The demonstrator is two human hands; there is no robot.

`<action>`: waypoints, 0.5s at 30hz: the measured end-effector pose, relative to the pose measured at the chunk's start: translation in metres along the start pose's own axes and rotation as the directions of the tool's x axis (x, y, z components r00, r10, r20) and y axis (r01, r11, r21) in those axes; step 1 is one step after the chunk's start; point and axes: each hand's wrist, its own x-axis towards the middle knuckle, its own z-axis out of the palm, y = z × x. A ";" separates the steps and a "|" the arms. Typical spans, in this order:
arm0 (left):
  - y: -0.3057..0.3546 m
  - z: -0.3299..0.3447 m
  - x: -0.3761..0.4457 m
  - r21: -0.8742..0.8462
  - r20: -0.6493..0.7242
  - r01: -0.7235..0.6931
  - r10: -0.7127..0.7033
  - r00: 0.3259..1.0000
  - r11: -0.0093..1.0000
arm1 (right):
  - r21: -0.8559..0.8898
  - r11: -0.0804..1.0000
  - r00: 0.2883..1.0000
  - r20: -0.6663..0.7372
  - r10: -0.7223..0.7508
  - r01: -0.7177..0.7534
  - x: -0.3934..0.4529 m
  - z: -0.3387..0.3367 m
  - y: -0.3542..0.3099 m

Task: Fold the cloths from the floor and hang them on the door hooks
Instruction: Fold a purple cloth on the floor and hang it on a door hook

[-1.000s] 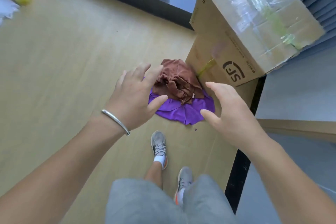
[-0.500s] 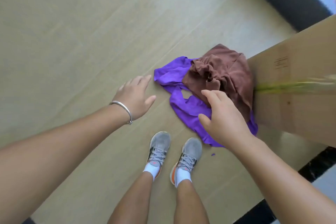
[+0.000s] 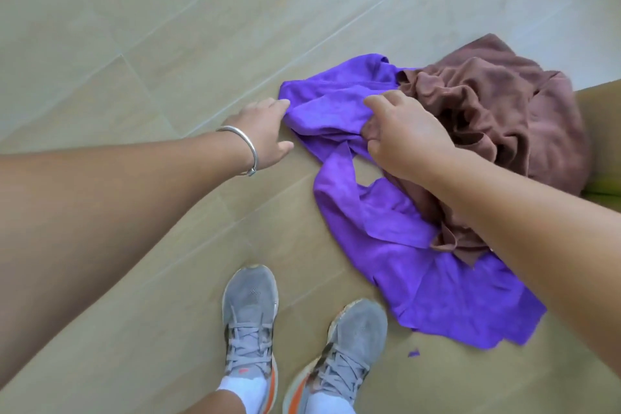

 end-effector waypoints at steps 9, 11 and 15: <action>-0.024 0.062 0.079 -0.134 -0.197 -0.098 0.071 0.978 0.986 | -0.111 0.973 0.979 0.010 -0.204 0.204 0.101 0.055 0.000; -0.027 0.061 0.068 -0.144 -0.227 -0.173 0.138 0.964 0.974 | -0.224 0.952 0.977 0.087 -0.195 0.210 0.103 0.055 -0.005; -0.027 0.038 0.015 -0.183 -0.284 -0.239 0.181 0.941 0.954 | -0.336 0.914 0.974 0.070 -0.216 0.227 0.074 0.032 -0.019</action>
